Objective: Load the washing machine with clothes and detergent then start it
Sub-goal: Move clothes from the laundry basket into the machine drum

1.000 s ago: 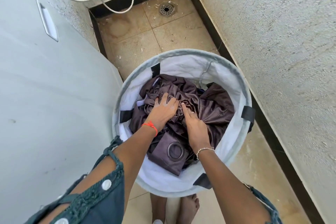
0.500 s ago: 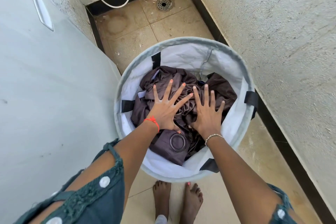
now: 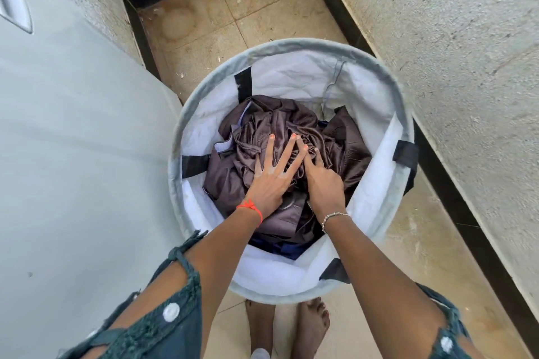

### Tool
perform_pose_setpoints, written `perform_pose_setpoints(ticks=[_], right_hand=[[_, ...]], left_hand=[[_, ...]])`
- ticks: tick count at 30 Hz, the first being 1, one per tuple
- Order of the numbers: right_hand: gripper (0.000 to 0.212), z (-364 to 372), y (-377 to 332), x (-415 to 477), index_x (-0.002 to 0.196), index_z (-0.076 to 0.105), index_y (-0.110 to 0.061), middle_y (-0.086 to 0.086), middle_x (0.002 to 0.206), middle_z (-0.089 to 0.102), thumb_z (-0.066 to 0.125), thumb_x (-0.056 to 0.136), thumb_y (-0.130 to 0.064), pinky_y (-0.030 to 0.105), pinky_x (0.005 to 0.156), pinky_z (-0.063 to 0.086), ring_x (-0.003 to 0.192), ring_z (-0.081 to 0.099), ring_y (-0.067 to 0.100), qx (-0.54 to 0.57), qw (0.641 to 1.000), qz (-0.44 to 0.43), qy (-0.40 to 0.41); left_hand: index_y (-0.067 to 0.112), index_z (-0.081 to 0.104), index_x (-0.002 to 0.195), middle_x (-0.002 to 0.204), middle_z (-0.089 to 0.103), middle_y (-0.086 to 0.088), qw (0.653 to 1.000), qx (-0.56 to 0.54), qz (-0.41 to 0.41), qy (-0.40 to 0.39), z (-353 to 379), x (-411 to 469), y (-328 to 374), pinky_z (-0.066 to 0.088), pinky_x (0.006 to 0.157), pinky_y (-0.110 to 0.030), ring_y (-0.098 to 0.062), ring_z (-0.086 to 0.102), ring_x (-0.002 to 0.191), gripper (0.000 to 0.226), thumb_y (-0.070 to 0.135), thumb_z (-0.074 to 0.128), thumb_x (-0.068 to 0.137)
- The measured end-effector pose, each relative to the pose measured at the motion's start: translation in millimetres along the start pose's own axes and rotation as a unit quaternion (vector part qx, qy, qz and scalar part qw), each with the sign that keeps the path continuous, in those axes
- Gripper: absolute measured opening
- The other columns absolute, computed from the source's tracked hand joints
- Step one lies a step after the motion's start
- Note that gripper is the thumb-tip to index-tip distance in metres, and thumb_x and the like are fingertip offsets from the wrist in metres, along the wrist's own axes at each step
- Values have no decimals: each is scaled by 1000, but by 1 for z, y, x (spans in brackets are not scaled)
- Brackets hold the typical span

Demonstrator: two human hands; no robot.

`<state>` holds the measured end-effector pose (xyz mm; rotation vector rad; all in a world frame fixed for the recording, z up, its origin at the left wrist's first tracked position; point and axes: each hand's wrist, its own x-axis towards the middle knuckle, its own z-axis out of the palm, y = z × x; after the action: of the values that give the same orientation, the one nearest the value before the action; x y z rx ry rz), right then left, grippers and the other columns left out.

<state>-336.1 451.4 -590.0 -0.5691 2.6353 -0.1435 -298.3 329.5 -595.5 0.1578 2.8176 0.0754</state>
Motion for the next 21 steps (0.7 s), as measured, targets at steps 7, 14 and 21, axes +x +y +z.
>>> perform_pose_setpoints(ticks=[7, 14, 21], right_hand=[[90, -33, -5, -20, 148, -7, -27, 22, 150, 27, 39, 83, 13, 33, 58, 46, 75, 68, 30, 21, 999, 9, 38], [101, -113, -22, -59, 139, 40, -16, 9, 63, 64, 72, 49, 18, 20, 33, 21, 27, 43, 22, 81, 980, 3, 179], [109, -254, -59, -127, 140, 28, -19, -3, 45, 26, 62, 45, 23, 13, 40, -1, 34, 20, 11, 169, 948, 13, 269]], left_hand=[[21, 2, 148, 154, 29, -7, 996, -7, -20, 87, -18, -8, 11, 50, 90, -52, -39, 32, 137, 110, -9, 68, 66], [25, -16, 148, 151, 34, -8, 992, -5, -45, 117, -114, -43, 18, 51, 88, -56, -38, 39, 134, 131, -8, 73, 59], [27, 5, 150, 149, 40, -5, 977, 14, -81, 196, -279, -86, 31, 50, 84, -58, -35, 45, 130, 128, -10, 78, 52]])
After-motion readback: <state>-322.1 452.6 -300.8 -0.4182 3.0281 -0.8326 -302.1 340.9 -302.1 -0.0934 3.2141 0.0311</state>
